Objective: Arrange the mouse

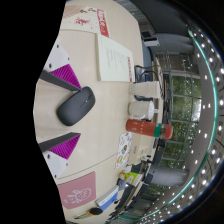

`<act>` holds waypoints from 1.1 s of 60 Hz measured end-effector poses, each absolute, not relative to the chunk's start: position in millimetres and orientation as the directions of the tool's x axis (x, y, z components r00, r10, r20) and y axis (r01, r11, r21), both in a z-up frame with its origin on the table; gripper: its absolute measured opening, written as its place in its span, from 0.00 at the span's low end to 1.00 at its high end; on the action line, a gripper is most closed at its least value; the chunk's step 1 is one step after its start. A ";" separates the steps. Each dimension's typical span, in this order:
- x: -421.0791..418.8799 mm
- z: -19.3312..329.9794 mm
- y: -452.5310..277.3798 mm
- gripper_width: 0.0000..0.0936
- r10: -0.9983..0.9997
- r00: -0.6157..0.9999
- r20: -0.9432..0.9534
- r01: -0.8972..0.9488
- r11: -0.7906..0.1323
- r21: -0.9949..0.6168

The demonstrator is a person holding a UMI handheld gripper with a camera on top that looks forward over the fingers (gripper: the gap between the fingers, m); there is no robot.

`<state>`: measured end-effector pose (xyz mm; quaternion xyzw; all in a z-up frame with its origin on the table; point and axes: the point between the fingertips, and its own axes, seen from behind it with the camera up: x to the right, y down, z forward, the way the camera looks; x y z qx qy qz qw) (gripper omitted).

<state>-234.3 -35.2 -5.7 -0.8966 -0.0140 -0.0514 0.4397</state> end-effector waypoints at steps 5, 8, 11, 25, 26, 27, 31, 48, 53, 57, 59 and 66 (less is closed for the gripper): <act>-231.9 -7.3 -21.8 0.91 -0.025 0.995 0.097 0.061 -0.615 -0.787; -231.9 -9.0 -14.3 0.90 -0.026 0.996 0.085 0.051 -0.617 -0.785; -234.8 -10.7 -6.8 0.86 -0.020 0.997 0.068 0.041 -0.617 -0.786; -246.7 -12.8 9.7 0.49 0.026 0.999 0.046 0.052 -0.618 -0.785; -247.1 -13.1 9.7 0.49 0.026 0.999 0.044 0.051 -0.618 -0.785; -247.2 -13.0 9.9 0.47 0.026 0.999 0.042 0.049 -0.617 -0.785; -246.6 -12.9 10.0 0.42 0.034 0.998 0.049 0.059 -0.614 -0.787; -232.4 79.0 -0.4 0.35 0.032 0.999 -0.008 0.009 -0.510 -0.860; -203.5 142.9 -9.7 0.35 0.024 0.999 -0.048 -0.033 -0.424 -0.905; -164.4 184.8 -16.6 0.35 0.007 0.998 -0.055 -0.048 -0.372 -0.927; -141.8 195.8 -18.7 0.35 -0.013 0.998 -0.062 -0.063 -0.358 -0.932; -49.0 201.3 -30.1 0.35 -0.077 0.995 -0.059 -0.084 -0.368 -0.926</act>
